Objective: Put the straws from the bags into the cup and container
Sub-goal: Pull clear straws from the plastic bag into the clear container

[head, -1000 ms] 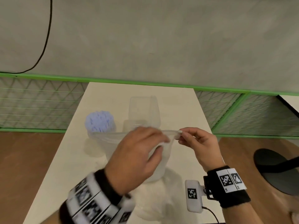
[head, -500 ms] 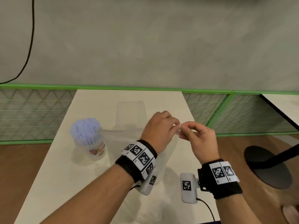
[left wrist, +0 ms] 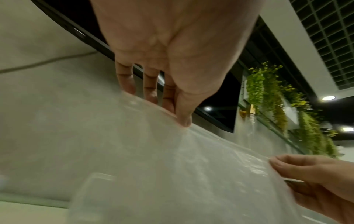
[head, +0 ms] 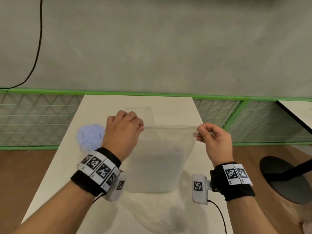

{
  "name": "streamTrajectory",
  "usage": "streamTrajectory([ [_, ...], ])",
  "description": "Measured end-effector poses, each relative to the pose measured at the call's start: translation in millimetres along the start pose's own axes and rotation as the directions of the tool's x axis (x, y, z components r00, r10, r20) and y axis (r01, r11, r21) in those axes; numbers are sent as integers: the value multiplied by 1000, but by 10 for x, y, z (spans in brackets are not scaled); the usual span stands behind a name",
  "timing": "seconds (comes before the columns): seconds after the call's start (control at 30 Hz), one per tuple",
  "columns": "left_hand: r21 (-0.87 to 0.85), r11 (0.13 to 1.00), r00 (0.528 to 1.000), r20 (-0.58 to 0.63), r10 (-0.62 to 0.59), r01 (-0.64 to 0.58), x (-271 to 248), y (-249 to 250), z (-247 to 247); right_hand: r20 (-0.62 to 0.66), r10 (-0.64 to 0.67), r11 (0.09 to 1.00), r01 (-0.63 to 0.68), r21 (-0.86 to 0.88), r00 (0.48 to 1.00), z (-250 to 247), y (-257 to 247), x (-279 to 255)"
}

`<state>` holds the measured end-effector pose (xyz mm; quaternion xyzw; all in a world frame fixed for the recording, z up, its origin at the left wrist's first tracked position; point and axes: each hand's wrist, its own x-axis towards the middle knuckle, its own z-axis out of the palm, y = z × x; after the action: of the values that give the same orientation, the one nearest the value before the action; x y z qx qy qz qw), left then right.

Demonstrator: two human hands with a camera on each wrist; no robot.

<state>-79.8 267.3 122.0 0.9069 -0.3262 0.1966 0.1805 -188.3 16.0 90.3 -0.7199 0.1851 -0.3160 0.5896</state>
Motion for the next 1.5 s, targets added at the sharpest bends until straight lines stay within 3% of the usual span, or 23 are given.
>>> streamTrajectory([
  [0.23,75,992,995,9,-103,102,-155,-365,-168,28,-30,1000,30,3,999,21,14,94],
  [0.43,32,988,985,77,-155,153,-189,-481,-262,43,-35,999,36,-9,998,-18,44,146],
  [0.53,-141,982,986,125,-108,126,-205,-445,-265,51,4,997,-8,75,999,14,-3,102],
  [0.6,-304,942,973,219,-74,140,-228,-380,-244,77,20,993,-29,117,997,43,-74,64],
  [0.67,-350,924,953,301,-47,156,-229,-299,-194,123,-12,998,3,71,992,84,-148,44],
  [0.77,-286,923,905,405,-126,257,-149,-169,-124,260,-100,966,157,-205,960,164,-255,54],
  [0.83,-168,930,860,462,-219,327,-42,-110,-108,365,-56,896,208,-392,929,228,-307,63],
  [0.93,13,965,829,509,-233,263,60,-53,-112,412,43,773,231,-591,910,313,-338,60],
  [1.03,68,972,778,589,-220,223,74,-3,-135,436,-23,674,336,-658,900,345,-355,34],
  [1.13,-32,968,701,695,-158,249,45,-27,-97,549,2,644,419,-640,836,366,-438,-35],
  [1.23,-242,885,705,699,-125,397,45,-33,-75,629,143,581,450,-678,764,393,-445,-89],
  [1.3,-350,811,728,673,-131,469,41,-30,-86,607,234,532,422,-734,760,418,-426,-76],
  [1.37,-439,752,764,631,-132,492,7,-46,-64,575,294,580,335,-742,764,429,-397,-35],
  [1.5,-459,753,810,562,-166,472,-73,-85,60,605,374,742,164,-650,703,433,-249,9],
])
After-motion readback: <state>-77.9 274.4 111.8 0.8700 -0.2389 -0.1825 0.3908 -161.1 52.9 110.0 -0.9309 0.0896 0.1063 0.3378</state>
